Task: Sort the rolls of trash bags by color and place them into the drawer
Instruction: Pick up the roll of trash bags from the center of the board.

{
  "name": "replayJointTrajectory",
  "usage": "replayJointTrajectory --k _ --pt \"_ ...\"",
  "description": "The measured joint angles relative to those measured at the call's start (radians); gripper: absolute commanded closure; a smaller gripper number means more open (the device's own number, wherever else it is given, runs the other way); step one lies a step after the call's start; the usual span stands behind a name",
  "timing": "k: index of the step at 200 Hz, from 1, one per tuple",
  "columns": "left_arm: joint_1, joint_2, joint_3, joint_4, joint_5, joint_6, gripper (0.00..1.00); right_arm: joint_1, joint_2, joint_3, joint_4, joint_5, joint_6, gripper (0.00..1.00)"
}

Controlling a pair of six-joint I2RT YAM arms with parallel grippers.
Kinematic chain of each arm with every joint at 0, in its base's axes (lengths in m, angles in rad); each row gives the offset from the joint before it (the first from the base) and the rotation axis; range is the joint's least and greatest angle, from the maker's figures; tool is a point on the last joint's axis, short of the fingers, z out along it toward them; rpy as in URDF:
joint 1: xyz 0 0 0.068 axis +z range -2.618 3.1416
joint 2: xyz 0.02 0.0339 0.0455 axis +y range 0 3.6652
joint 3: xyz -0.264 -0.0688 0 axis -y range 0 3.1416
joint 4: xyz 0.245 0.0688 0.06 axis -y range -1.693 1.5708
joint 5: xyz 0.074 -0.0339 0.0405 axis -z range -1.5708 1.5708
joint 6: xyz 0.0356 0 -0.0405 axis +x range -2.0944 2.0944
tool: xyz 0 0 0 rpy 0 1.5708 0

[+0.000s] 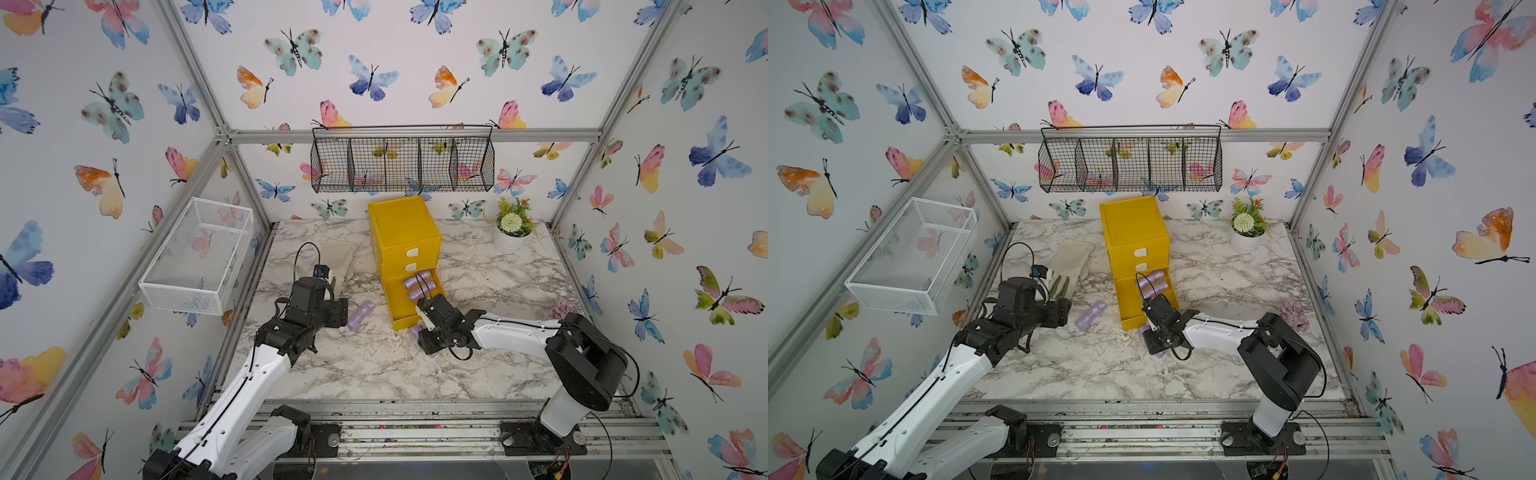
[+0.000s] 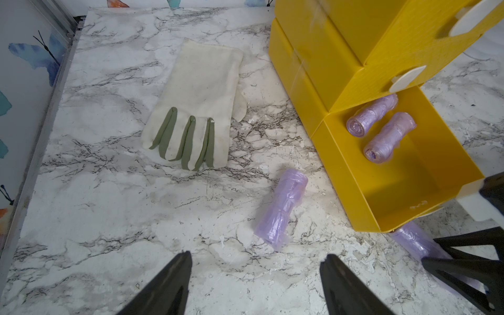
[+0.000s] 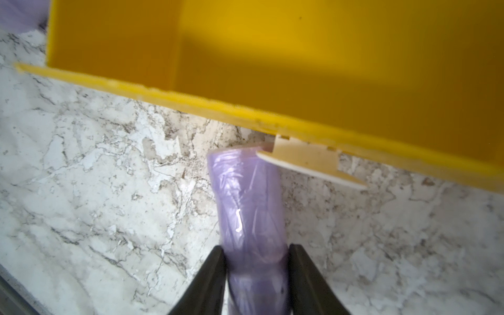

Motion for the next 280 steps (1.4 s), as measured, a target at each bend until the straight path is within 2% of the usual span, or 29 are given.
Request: replayJointTrajectory --k 29,61,171,242,280 --pt "0.0 0.0 0.0 0.0 0.007 0.0 0.21 0.001 -0.004 0.0 -0.001 0.003 0.0 0.74" --pt "0.0 0.002 0.0 0.0 0.013 0.0 0.21 0.001 -0.054 0.0 -0.014 -0.002 0.002 0.74" --pt "0.0 0.003 0.0 0.0 0.015 0.0 0.21 0.001 -0.379 0.017 -0.103 -0.063 0.035 0.74" --pt "0.0 0.003 0.0 0.0 0.018 -0.001 0.21 0.001 -0.388 0.113 -0.01 -0.067 0.111 0.74" --pt "0.0 0.003 0.0 0.0 0.018 -0.001 0.21 0.001 -0.386 0.121 0.069 -0.028 0.191 0.74"
